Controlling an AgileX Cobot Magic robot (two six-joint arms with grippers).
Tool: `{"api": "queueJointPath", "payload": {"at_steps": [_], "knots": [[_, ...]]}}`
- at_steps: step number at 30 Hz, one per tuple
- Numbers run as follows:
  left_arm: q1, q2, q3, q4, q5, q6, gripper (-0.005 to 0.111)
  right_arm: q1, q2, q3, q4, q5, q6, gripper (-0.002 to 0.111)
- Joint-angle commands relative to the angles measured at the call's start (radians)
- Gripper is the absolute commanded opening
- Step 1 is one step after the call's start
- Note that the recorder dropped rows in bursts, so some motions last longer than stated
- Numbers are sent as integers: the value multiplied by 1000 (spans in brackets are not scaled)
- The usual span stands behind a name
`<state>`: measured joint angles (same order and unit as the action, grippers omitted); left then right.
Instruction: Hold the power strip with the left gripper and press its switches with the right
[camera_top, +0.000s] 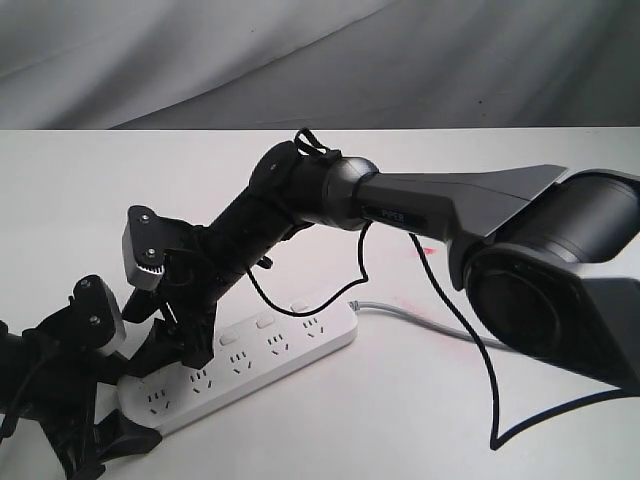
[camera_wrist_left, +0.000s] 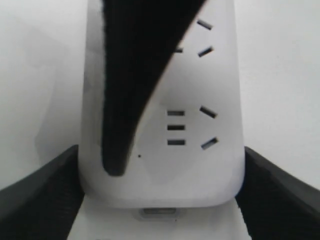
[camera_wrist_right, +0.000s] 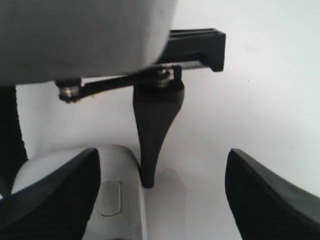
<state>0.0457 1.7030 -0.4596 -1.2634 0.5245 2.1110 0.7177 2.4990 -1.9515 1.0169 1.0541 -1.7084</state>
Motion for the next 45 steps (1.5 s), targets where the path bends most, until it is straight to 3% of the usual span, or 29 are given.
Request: {"api": "queueJointPath", "payload": {"at_steps": [1, 28, 33, 45], "knots": [[-4, 19, 11, 21, -24, -18, 65, 3, 1, -5, 8, -22, -17, 65], [-4, 19, 11, 21, -24, -18, 65, 3, -35, -3, -25, -44, -18, 65], [-4, 19, 11, 21, -24, -18, 65, 16, 13, 4, -120, -47, -4, 65], [-4, 19, 11, 21, -24, -18, 65, 14, -90, -6, -33, -59, 5, 62]]}}
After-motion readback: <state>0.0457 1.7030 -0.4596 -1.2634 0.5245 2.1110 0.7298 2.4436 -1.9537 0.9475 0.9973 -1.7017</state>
